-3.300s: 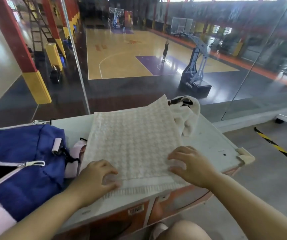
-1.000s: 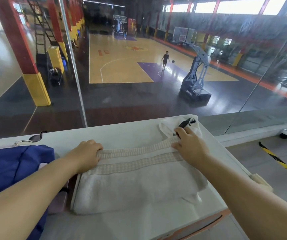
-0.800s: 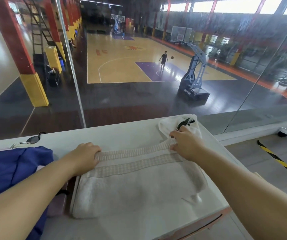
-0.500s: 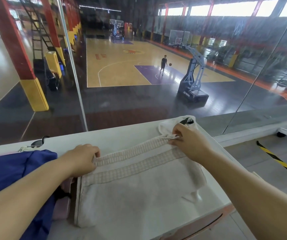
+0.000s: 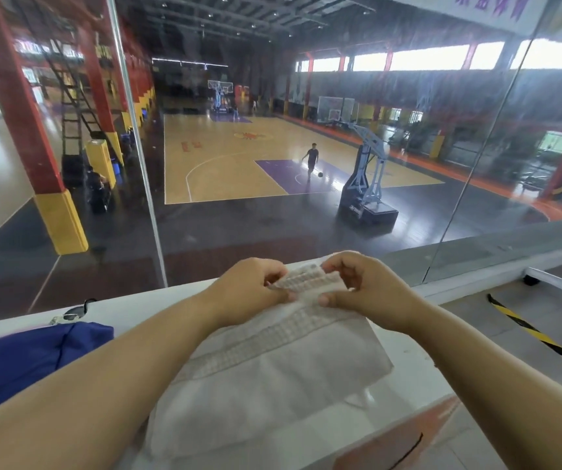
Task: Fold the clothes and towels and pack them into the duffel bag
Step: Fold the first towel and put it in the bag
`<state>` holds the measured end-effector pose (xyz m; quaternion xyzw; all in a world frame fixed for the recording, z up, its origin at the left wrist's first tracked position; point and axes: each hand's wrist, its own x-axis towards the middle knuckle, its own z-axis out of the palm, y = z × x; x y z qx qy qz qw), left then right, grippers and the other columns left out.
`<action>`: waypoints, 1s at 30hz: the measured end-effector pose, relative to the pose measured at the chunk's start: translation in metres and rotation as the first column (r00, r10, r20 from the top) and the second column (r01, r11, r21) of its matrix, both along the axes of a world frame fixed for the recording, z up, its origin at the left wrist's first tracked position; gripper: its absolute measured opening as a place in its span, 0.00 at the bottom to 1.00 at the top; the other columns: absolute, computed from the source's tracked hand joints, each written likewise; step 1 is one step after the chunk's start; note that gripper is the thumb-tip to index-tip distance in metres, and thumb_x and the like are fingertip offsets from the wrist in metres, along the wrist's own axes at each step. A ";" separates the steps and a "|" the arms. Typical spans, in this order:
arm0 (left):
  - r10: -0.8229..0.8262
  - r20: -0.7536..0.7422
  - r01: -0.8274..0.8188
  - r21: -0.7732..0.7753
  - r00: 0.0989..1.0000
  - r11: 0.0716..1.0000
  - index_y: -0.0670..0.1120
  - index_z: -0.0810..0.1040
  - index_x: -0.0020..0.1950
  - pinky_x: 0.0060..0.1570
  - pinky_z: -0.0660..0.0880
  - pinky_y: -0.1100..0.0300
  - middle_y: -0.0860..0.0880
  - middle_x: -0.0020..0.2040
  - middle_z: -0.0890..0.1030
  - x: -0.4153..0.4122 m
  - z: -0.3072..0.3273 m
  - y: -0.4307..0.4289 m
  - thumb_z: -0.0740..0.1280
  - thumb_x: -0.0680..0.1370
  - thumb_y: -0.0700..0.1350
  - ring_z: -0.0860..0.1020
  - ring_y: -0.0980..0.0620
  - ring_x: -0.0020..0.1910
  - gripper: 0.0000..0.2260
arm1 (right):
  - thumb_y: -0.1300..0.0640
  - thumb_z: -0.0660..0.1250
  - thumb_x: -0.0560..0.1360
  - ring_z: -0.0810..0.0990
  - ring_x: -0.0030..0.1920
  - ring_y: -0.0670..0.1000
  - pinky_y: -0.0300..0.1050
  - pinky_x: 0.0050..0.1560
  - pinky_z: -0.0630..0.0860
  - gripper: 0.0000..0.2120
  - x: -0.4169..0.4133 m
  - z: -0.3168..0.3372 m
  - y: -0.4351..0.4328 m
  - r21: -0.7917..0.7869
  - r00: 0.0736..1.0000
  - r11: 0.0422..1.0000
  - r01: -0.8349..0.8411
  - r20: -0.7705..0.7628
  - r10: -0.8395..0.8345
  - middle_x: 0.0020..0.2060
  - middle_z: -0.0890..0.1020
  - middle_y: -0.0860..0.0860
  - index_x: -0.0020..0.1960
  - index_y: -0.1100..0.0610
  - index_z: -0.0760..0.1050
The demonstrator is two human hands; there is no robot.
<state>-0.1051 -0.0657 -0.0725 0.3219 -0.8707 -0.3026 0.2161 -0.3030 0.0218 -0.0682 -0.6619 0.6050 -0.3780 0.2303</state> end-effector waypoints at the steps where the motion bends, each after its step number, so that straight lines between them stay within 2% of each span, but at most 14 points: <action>1: 0.029 -0.022 -0.029 0.007 0.999 1.000 0.48 0.80 0.44 0.43 0.75 0.55 0.47 0.41 0.82 0.003 0.002 0.001 0.70 0.72 0.49 0.78 0.49 0.40 0.06 | 0.48 0.78 0.61 0.80 0.46 0.50 0.45 0.49 0.78 0.18 -0.006 -0.004 0.005 0.056 0.999 0.998 -0.032 0.034 0.030 0.46 0.81 0.50 0.49 0.47 0.77; 3: 0.092 -0.066 -0.091 0.019 0.994 0.996 0.51 0.81 0.45 0.46 0.76 0.56 0.51 0.42 0.83 0.012 0.007 0.001 0.69 0.74 0.49 0.80 0.51 0.43 0.04 | 0.48 0.76 0.62 0.81 0.49 0.55 0.50 0.51 0.78 0.20 -0.017 -0.013 0.015 0.201 0.997 0.977 -0.068 0.040 0.061 0.48 0.82 0.54 0.52 0.51 0.78; 6: 0.155 -0.113 -0.153 0.025 0.982 0.988 0.53 0.80 0.46 0.45 0.74 0.61 0.54 0.42 0.83 0.024 0.020 0.004 0.69 0.75 0.49 0.80 0.53 0.44 0.02 | 0.50 0.75 0.63 0.77 0.38 0.51 0.48 0.42 0.75 0.19 -0.022 -0.020 0.023 0.275 0.997 0.961 -0.015 -0.071 0.036 0.38 0.79 0.51 0.47 0.61 0.77; 8: 0.182 -0.164 -0.182 0.019 0.969 0.983 0.52 0.81 0.46 0.42 0.73 0.63 0.52 0.42 0.83 0.033 0.032 0.009 0.69 0.74 0.48 0.80 0.51 0.44 0.02 | 0.55 0.76 0.66 0.72 0.34 0.48 0.49 0.38 0.72 0.16 -0.019 -0.012 0.023 0.193 0.998 0.980 0.039 -0.045 -0.031 0.33 0.73 0.50 0.42 0.66 0.74; 10: 0.225 -0.222 -0.229 0.007 0.949 0.973 0.50 0.81 0.46 0.42 0.73 0.63 0.50 0.43 0.83 0.043 0.047 0.015 0.69 0.74 0.47 0.80 0.50 0.44 0.03 | 0.58 0.76 0.67 0.74 0.33 0.47 0.50 0.38 0.77 0.12 -0.009 0.008 0.024 0.070 0.996 0.994 0.089 0.006 -0.090 0.32 0.74 0.50 0.40 0.64 0.76; 13: 0.261 -0.314 -0.255 0.062 0.913 0.965 0.52 0.81 0.47 0.40 0.75 0.67 0.54 0.43 0.83 0.065 0.073 0.024 0.69 0.74 0.48 0.80 0.60 0.42 0.03 | 0.62 0.75 0.67 0.76 0.31 0.44 0.43 0.35 0.78 0.08 0.010 0.047 0.028 -0.128 0.976 0.982 0.138 0.188 -0.112 0.29 0.77 0.48 0.36 0.57 0.77; 14: 0.260 -0.341 -0.248 0.080 0.903 0.966 0.52 0.81 0.47 0.41 0.75 0.66 0.54 0.43 0.84 0.072 0.081 0.027 0.69 0.74 0.48 0.81 0.61 0.41 0.04 | 0.63 0.75 0.68 0.77 0.30 0.43 0.42 0.34 0.78 0.07 0.016 0.059 0.030 -0.180 0.961 0.973 0.147 0.257 -0.098 0.28 0.78 0.46 0.37 0.56 0.77; 17: 0.251 -0.452 -0.203 0.152 0.856 0.967 0.51 0.81 0.47 0.39 0.78 0.63 0.53 0.43 0.85 0.090 0.102 0.038 0.68 0.74 0.48 0.83 0.57 0.40 0.04 | 0.58 0.74 0.66 0.82 0.36 0.45 0.38 0.35 0.79 0.07 0.030 0.090 0.037 -0.274 0.923 0.951 0.144 0.383 -0.030 0.35 0.84 0.47 0.43 0.55 0.80; 19: 0.238 -0.520 -0.146 0.211 0.821 0.967 0.48 0.82 0.45 0.34 0.77 0.65 0.52 0.41 0.85 0.100 0.113 0.045 0.67 0.73 0.48 0.82 0.55 0.37 0.06 | 0.52 0.72 0.63 0.83 0.39 0.45 0.37 0.37 0.79 0.08 0.038 0.109 0.040 -0.309 0.899 0.944 0.115 0.438 0.034 0.37 0.85 0.48 0.42 0.52 0.82; 21: 0.226 -0.574 -0.082 0.265 0.787 0.961 0.46 0.84 0.44 0.38 0.79 0.58 0.49 0.42 0.85 0.108 0.121 0.049 0.68 0.69 0.50 0.82 0.50 0.38 0.10 | 0.52 0.71 0.63 0.83 0.37 0.46 0.37 0.36 0.79 0.06 0.045 0.125 0.042 -0.336 0.872 0.938 0.078 0.480 0.099 0.35 0.85 0.48 0.38 0.53 0.83; 23: 0.212 -0.625 -0.010 0.310 0.751 0.951 0.47 0.85 0.42 0.43 0.79 0.52 0.46 0.42 0.85 0.115 0.127 0.052 0.69 0.66 0.50 0.82 0.47 0.41 0.10 | 0.51 0.71 0.64 0.81 0.34 0.45 0.37 0.33 0.77 0.06 0.053 0.137 0.043 -0.356 0.883 0.932 0.065 0.456 0.112 0.33 0.84 0.47 0.37 0.53 0.82; 26: 0.231 -0.631 0.020 0.364 0.740 0.931 0.46 0.84 0.41 0.36 0.81 0.57 0.47 0.38 0.85 0.119 0.128 0.053 0.69 0.66 0.48 0.83 0.49 0.37 0.09 | 0.51 0.71 0.67 0.77 0.28 0.45 0.37 0.27 0.73 0.08 0.057 0.143 0.035 -0.326 0.915 0.943 0.068 0.397 0.072 0.28 0.81 0.47 0.40 0.55 0.80; 27: 0.267 -0.600 -0.019 0.387 0.754 0.922 0.44 0.83 0.44 0.35 0.80 0.56 0.47 0.38 0.84 0.119 0.124 0.050 0.68 0.69 0.47 0.82 0.49 0.37 0.09 | 0.51 0.71 0.68 0.74 0.25 0.45 0.36 0.24 0.70 0.08 0.056 0.140 0.029 -0.285 0.935 0.955 0.075 0.352 0.032 0.25 0.78 0.46 0.39 0.56 0.79; 30: 0.368 -0.395 -0.198 0.408 0.842 0.891 0.39 0.81 0.48 0.47 0.78 0.48 0.41 0.44 0.84 0.122 0.097 0.035 0.66 0.75 0.45 0.82 0.41 0.44 0.09 | 0.52 0.73 0.70 0.67 0.21 0.46 0.35 0.20 0.65 0.13 0.051 0.115 0.001 -0.081 0.979 0.992 0.092 0.187 -0.075 0.22 0.73 0.48 0.40 0.62 0.77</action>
